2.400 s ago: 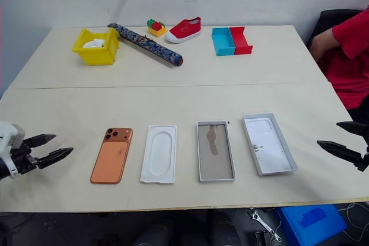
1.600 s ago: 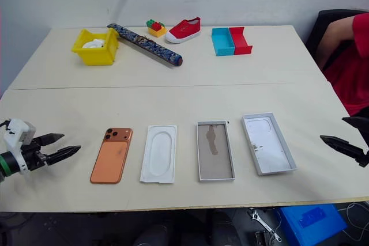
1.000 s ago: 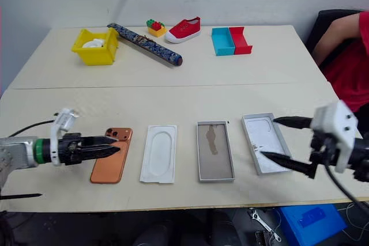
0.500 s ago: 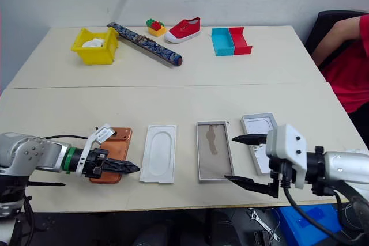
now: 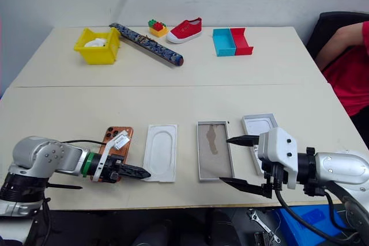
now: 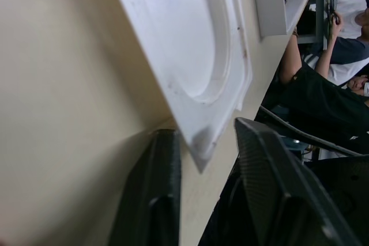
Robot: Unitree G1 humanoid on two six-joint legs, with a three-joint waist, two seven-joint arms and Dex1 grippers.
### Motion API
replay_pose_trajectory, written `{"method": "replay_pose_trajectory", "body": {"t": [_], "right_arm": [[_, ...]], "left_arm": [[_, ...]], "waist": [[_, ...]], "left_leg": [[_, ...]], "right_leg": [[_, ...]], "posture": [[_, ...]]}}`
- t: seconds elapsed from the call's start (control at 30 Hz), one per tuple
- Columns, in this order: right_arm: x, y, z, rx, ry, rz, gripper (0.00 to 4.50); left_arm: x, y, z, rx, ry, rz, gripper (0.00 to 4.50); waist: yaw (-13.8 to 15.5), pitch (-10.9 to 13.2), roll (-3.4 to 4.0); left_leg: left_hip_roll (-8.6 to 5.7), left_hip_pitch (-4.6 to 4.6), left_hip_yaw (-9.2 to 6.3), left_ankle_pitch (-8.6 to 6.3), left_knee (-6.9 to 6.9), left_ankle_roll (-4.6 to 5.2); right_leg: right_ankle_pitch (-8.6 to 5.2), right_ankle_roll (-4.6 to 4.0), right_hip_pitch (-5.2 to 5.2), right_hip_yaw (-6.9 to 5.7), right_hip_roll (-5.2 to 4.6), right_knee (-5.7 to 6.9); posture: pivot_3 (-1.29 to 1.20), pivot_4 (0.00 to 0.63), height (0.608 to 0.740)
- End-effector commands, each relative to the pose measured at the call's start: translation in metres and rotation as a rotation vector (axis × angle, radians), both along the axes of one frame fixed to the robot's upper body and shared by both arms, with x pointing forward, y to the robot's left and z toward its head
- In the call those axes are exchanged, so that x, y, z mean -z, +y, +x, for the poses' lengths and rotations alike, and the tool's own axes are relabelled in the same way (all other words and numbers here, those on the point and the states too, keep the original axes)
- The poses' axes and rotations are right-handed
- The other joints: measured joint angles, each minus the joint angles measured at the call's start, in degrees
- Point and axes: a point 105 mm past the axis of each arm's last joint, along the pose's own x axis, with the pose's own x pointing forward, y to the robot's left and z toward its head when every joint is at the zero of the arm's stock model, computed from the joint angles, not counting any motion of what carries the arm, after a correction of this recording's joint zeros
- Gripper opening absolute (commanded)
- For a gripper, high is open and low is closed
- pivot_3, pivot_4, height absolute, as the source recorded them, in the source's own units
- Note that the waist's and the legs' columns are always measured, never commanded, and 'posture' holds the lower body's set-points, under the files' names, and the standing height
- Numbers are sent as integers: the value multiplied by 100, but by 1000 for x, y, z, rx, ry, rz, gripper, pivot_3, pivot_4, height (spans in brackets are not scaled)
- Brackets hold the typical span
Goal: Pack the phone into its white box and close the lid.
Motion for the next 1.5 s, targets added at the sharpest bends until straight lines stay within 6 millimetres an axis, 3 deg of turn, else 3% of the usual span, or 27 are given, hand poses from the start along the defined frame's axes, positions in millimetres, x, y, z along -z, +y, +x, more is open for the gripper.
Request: {"method": "replay_pose_trajectory", "body": {"t": [0.03, 0.17, 0.33, 0.6, 0.77, 0.93, 1.13, 1.3, 1.5], "right_arm": [[-4, 4, -1, -20, -37, -1, 4500], [-2, 4, -1, -17, -37, -2, 4500], [-1, 3, 0, -12, -41, -6, 4500], [0, 0, 0, -11, -38, -19, 4500], [5, 0, -3, -27, -36, -48, 4500], [23, 1, -3, -48, -16, -100, 4500], [54, 1, 5, -77, -18, -200, 4500], [70, 3, 15, -91, -30, -234, 4500], [52, 6, 14, -81, -60, -180, 4500]], "left_arm": [[5, -2, 4, -36, -24, 16, 1472], [9, -6, 7, -68, -33, 8, 1472], [13, -10, 6, -88, -20, -16, 43], [9, -13, 6, -98, -16, -63, 14], [-12, -5, 6, -76, -17, -134, 14], [-36, 5, 2, -28, -15, -169, 14], [-49, 4, 7, -27, -24, -210, 14], [-55, -10, 8, 4, -31, -247, 14], [-50, -44, 13, 40, -34, -271, 14]], "waist": [[20, -1, -1], [51, -3, -4], [68, -23, 18], [26, -26, 24], [2, -24, 19], [-12, -12, -1], [-3, -12, -5], [-6, -10, -12], [1, -10, -15]], "left_leg": [[-1, 0, 0, 0, 0, 0], [-3, 2, -1, 1, 6, 2], [-3, 12, 0, 3, 6, -2], [-2, 24, -3, 13, 6, -19], [-2, 20, -4, 14, 5, -18], [-2, 6, -5, 13, 4, -19], [-3, 5, -5, 13, 4, -18], [-3, 4, -5, 15, 4, -20], [-4, 3, -7, 16, 6, -22]], "right_leg": [[0, 0, 1, 0, 0, 0], [1, 1, 6, 0, -2, 2], [1, 1, 14, 0, -2, 4], [0, 0, 20, 0, -2, 20], [0, 0, 16, 0, -2, 20], [-1, -2, -1, -1, -1, 20], [-1, -3, 0, -2, -1, 12], [-1, -3, -1, -3, -1, 13], [-1, -2, -1, -6, 0, 13]], "posture": [[0, 150, 740], [0, 150, 740], [0, 150, 740], [0, 150, 740], [0, 150, 740], [0, 150, 740], [0, 150, 740], [0, 150, 740], [0, 150, 740]]}}
